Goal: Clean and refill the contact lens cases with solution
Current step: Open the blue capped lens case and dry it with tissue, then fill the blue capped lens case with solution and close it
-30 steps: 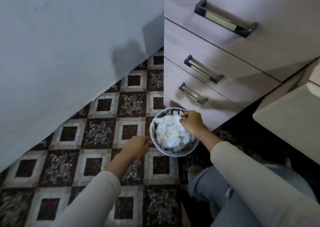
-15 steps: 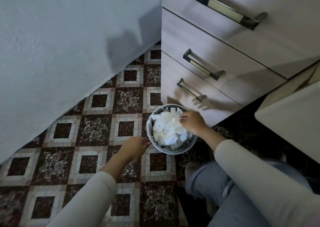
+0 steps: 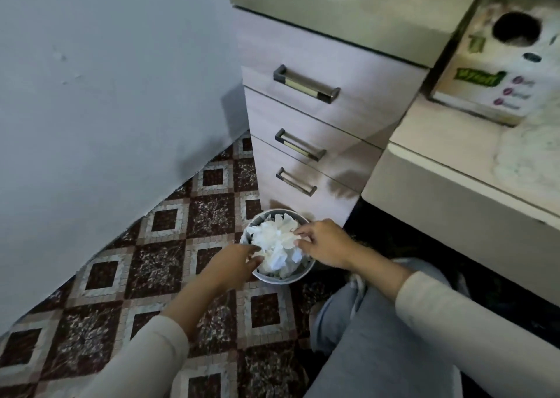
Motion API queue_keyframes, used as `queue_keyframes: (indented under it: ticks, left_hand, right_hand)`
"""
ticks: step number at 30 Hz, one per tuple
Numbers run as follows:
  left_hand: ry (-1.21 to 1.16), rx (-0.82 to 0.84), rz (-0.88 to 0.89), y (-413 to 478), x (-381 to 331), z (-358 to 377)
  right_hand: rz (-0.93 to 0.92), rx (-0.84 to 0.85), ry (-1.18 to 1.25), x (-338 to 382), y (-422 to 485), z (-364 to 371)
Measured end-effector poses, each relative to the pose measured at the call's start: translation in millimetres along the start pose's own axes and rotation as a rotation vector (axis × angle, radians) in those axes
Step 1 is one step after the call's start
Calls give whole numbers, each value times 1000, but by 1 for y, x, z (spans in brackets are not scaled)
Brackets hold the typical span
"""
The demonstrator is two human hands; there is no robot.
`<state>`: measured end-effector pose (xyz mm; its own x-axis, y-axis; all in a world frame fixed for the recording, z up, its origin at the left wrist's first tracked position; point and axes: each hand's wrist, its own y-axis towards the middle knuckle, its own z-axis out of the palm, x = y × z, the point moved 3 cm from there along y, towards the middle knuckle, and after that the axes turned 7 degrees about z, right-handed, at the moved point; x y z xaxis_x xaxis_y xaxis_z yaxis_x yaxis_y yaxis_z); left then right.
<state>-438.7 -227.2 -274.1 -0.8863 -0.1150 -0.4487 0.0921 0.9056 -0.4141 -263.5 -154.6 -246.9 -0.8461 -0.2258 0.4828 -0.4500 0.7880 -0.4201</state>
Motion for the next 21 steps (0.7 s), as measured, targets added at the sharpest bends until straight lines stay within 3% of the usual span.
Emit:
queue_keyframes:
  ticks: [14,21]
  left_hand:
    - [-8,-297,536,-38,-201,-79]
    - [23,-380,819,-14,-327,-76]
  right_hand:
    - [-120,-354,-32,-28,-183,-123]
    - [29,-640,-6,-89,-254,-190]
